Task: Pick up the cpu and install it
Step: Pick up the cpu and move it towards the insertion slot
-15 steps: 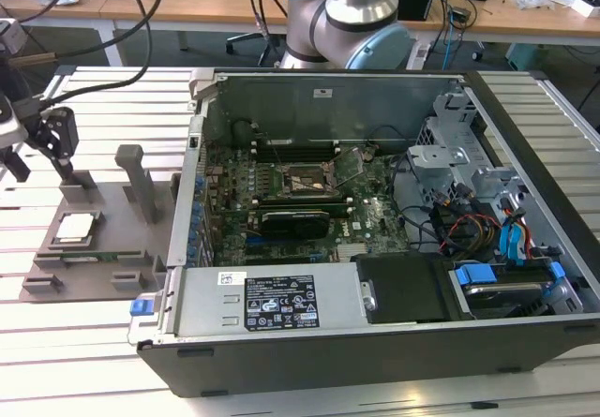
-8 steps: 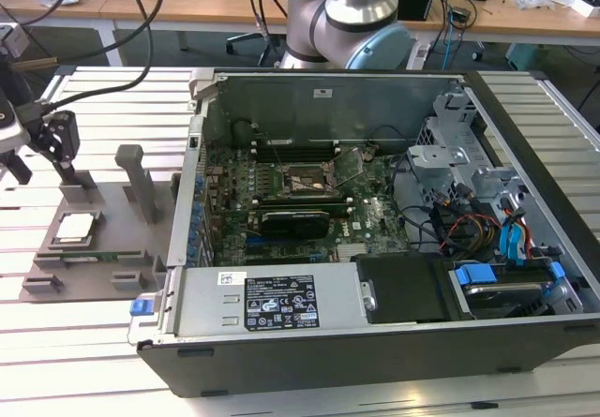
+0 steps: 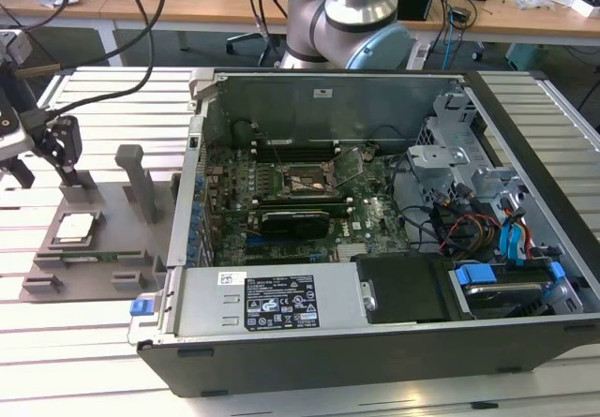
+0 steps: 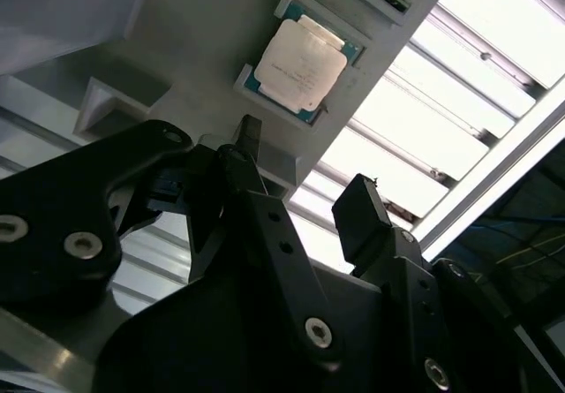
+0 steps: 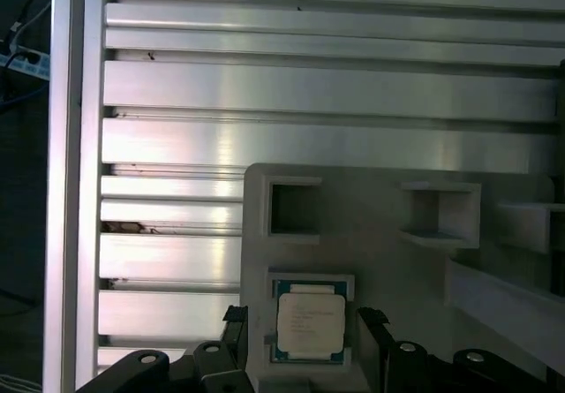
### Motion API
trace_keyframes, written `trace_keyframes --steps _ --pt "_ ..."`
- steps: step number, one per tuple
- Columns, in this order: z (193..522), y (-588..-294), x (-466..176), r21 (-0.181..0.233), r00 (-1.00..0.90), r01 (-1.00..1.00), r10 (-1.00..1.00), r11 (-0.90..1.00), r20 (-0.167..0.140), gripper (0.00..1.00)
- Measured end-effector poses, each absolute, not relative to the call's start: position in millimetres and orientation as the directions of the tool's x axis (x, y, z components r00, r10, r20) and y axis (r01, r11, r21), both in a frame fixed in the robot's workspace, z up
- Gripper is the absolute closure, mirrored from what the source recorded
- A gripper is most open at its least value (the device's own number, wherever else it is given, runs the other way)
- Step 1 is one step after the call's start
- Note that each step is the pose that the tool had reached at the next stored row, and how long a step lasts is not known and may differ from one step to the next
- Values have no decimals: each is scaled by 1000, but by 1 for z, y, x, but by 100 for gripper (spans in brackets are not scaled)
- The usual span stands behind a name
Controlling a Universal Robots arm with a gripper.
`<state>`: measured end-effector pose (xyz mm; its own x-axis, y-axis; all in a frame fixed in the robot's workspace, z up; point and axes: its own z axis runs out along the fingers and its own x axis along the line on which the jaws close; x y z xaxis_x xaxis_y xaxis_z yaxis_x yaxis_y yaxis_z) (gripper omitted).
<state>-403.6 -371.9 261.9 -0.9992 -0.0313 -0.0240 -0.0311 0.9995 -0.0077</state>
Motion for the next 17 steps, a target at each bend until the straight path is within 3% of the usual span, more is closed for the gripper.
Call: trace_keyframes --steps 17 --pt "249 -372 -404 -8 -999 -31 -31 999 -24 40"
